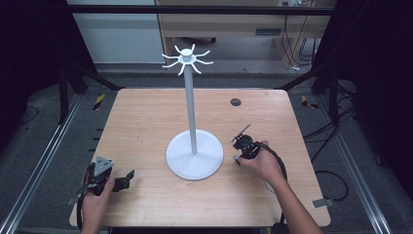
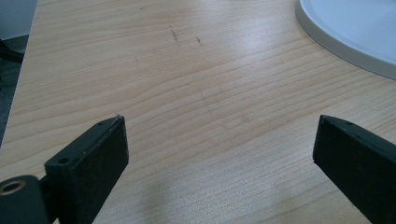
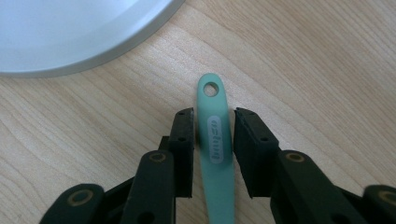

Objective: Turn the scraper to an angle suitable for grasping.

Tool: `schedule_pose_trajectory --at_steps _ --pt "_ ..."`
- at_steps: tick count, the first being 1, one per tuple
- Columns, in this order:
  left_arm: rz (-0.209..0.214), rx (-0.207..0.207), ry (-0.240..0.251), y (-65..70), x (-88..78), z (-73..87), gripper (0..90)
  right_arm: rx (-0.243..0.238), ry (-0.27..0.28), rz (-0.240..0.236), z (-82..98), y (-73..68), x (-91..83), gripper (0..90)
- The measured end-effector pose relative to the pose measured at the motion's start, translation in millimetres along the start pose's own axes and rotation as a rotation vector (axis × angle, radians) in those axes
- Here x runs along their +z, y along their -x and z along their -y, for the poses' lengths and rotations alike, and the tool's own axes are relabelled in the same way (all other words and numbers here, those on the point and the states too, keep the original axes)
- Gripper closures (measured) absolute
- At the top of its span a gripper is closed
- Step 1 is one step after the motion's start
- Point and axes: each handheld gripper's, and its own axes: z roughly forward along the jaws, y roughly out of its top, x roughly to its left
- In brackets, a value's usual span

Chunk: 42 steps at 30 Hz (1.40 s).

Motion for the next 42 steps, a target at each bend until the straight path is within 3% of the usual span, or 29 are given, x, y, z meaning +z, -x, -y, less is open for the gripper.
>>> schedule_pose_trajectory --at_steps 7,8,9,14,17,19,26,30,42 --pt "0.001 0.007 -0.003 1.1 0.4 -0.2 3.0 -0.007 -0.005 -0.002 -1.1 1.5 1.0 72.5" --pt "0.002 0.009 -0.003 1.4 0.4 -0.3 3.0 -0.03 0.001 0.005 -0.7 3.0 2.0 72.5" --pt "0.002 0.011 -0.004 1.6 0.4 -0.4 3.0 0.001 -0.008 -0.005 -1.3 1.6 1.1 72.5" --pt "0.002 0.012 -0.005 1.7 0.7 -0.2 3.0 0.0 -0.004 -0.015 -1.1 3.0 1.1 72.9" --pt "0.0 0.009 -0.003 1.2 0.0 0.0 3.0 -0.013 -0.003 0.013 -1.4 0.1 1.0 73.9" --pt "-0.001 0.008 -0.003 1.0 -0.1 0.1 3.0 -0.038 0.006 0.021 -1.0 0.1 1.5 74.3" --pt "-0.003 0.005 -0.005 1.1 0.6 0.0 2.7 -0.014 0.054 0.007 4.6 -0.4 -4.6 74.4" --pt "-0.004 0.003 -0.002 0.8 -0.1 0.2 2.7 0.002 0.109 -0.002 8.8 0.8 -18.4 74.5" --pt "-0.002 0.006 -0.006 0.7 0.1 0.3 2.7 0.026 0.188 -0.008 15.4 5.0 -46.9 74.6"
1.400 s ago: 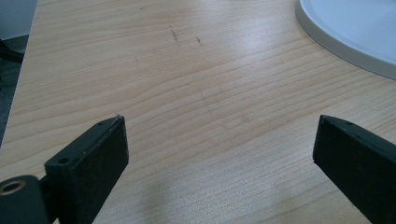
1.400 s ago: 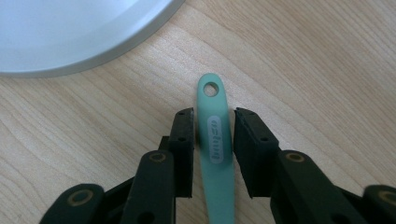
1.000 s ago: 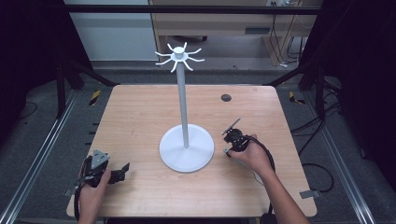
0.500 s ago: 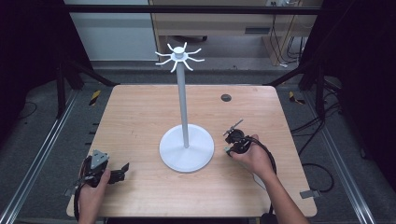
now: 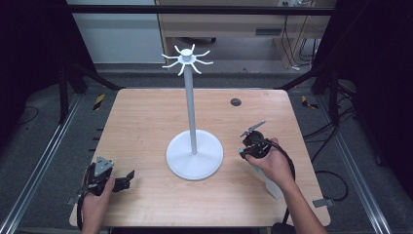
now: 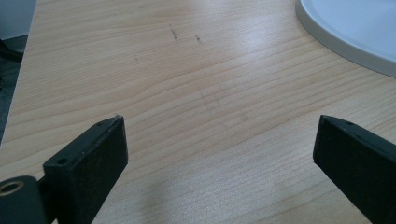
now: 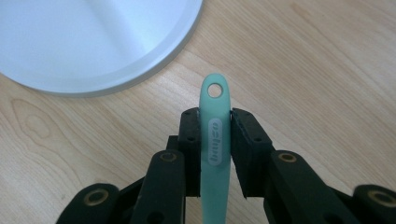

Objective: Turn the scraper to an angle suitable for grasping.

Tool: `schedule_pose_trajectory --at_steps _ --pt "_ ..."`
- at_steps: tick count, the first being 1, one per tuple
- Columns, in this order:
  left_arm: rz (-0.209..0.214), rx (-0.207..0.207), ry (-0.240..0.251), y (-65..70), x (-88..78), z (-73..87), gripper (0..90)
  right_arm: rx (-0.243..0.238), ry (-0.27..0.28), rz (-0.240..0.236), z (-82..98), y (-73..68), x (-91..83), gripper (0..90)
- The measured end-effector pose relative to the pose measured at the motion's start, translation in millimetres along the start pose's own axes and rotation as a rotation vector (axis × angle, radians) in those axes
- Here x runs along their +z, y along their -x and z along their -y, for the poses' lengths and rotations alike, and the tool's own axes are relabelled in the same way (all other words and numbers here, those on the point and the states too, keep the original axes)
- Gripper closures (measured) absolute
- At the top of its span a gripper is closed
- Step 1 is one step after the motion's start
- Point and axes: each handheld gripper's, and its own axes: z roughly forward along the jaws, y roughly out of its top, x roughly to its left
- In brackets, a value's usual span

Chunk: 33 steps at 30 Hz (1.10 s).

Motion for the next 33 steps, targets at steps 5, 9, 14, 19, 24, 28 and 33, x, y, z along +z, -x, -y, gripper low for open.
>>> schedule_pose_trajectory --at_steps 5,9,14,19,24,28,33 --pt "-0.001 0.0 0.0 0.2 0.3 0.0 2.7 0.003 0.047 0.004 -0.5 2.2 -13.8 74.6" --pt "0.001 0.001 0.0 0.8 0.6 -0.1 2.7 0.008 0.08 0.009 -2.0 4.1 -24.2 74.6" --pt "0.0 0.0 0.001 0.6 0.5 0.0 2.7 0.008 0.113 0.007 -2.7 5.4 -29.0 74.6" --pt "0.0 -0.001 0.002 0.5 0.4 0.0 2.7 0.025 0.153 -0.002 -4.2 6.8 -36.5 74.7" --pt "0.001 0.003 0.0 1.0 0.3 -0.1 2.7 0.04 0.208 -0.003 -5.8 8.6 -47.6 74.9" --pt "0.001 0.002 -0.001 1.1 0.7 0.0 2.7 0.047 0.239 -0.002 -6.2 10.2 -54.9 74.9" --pt "-0.001 0.005 0.0 1.3 0.8 0.0 2.7 0.048 0.269 -0.004 -6.7 11.9 -62.3 74.9"
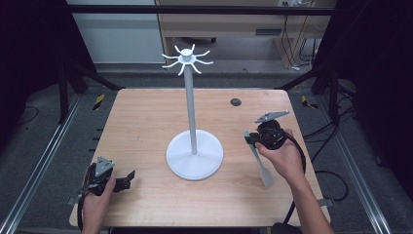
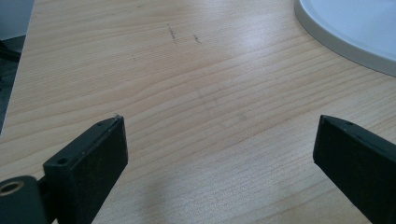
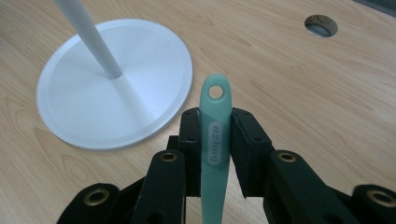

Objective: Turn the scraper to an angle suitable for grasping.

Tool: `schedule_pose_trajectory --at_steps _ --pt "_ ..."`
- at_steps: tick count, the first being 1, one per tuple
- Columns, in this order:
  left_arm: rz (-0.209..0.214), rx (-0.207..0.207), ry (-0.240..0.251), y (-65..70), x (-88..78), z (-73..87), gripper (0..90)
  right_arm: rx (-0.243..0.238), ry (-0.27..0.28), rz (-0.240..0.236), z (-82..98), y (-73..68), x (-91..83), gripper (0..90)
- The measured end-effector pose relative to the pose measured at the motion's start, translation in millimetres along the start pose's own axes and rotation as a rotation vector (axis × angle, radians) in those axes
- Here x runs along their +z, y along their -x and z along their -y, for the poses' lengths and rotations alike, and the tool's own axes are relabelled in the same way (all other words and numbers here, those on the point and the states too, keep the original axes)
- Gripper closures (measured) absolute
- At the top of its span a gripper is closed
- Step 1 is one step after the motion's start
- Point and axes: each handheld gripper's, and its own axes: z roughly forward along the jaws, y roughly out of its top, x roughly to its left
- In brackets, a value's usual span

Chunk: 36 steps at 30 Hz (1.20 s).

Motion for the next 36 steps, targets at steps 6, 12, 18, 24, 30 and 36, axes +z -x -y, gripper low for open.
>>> schedule_pose_trajectory --at_steps 6,12,18,24,30,36 --pt "0.004 0.002 -0.001 1.1 0.4 -0.1 2.7 -0.011 0.049 0.007 -11.1 -2.1 -16.5 74.9" --pt "0.005 0.006 0.0 1.7 0.5 -0.2 2.7 -0.022 0.103 0.018 -23.9 -5.5 -30.4 74.9" --pt "0.004 -0.001 0.002 1.3 -0.3 0.3 2.7 -0.021 0.135 0.019 -30.7 -7.8 -31.3 74.8" --pt "0.008 -0.001 0.0 1.1 0.5 0.1 2.7 -0.019 0.163 0.019 -37.4 -9.6 -30.2 74.8" --pt "0.008 0.005 -0.002 1.7 0.4 0.2 2.8 -0.02 0.188 0.009 -44.6 -12.4 -30.1 74.8" --pt "0.004 0.0 -0.002 1.2 -0.1 0.8 2.7 -0.025 0.228 0.004 -50.2 -15.9 -33.5 74.8"
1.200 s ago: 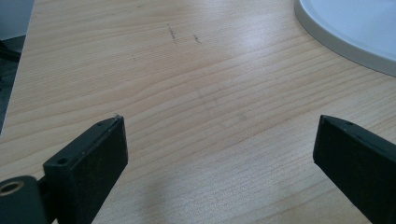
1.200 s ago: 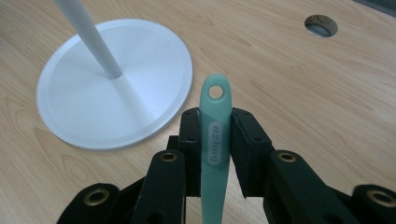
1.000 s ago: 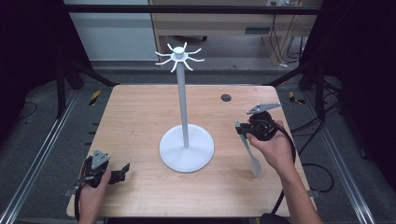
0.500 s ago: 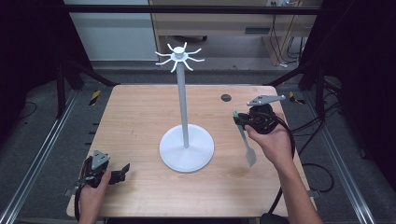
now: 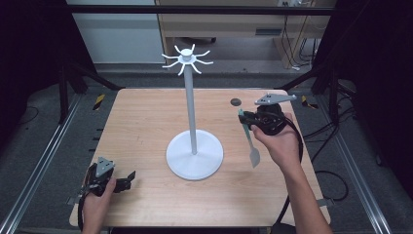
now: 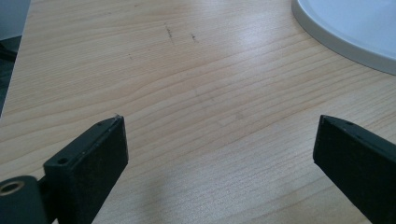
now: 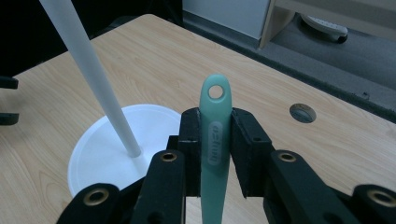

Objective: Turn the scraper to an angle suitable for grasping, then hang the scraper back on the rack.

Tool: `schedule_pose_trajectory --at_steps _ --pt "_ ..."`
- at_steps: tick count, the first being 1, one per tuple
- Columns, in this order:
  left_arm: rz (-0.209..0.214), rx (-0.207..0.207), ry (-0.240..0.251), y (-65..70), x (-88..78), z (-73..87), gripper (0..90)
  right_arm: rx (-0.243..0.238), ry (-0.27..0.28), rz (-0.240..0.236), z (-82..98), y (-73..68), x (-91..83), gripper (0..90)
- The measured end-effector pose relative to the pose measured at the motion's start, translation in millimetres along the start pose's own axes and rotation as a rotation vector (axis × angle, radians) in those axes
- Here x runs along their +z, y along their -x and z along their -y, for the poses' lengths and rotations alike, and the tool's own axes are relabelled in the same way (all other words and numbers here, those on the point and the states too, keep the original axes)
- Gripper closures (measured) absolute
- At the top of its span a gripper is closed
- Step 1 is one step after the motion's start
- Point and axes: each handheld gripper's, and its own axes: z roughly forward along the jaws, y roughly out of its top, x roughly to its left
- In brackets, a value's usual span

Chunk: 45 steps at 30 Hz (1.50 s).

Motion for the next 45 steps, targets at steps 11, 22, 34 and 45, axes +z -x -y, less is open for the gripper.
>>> schedule_pose_trajectory --at_steps 11,22,34,45 --pt "-0.003 -0.002 0.001 -0.6 -0.3 0.0 2.8 0.019 0.064 -0.018 -9.9 -3.5 -3.3 74.8" --pt "0.011 -0.008 0.0 -0.9 0.8 0.5 2.7 0.024 0.141 -0.037 -25.3 -11.9 -11.3 74.8" --pt "0.031 -0.031 0.001 -2.6 6.7 -0.6 2.9 -0.018 0.154 -0.022 -47.5 -20.2 -14.6 74.8" --pt "0.028 -0.019 0.01 -1.1 4.2 -1.9 2.9 -0.025 0.182 -0.021 -55.6 -32.8 -12.2 74.7"
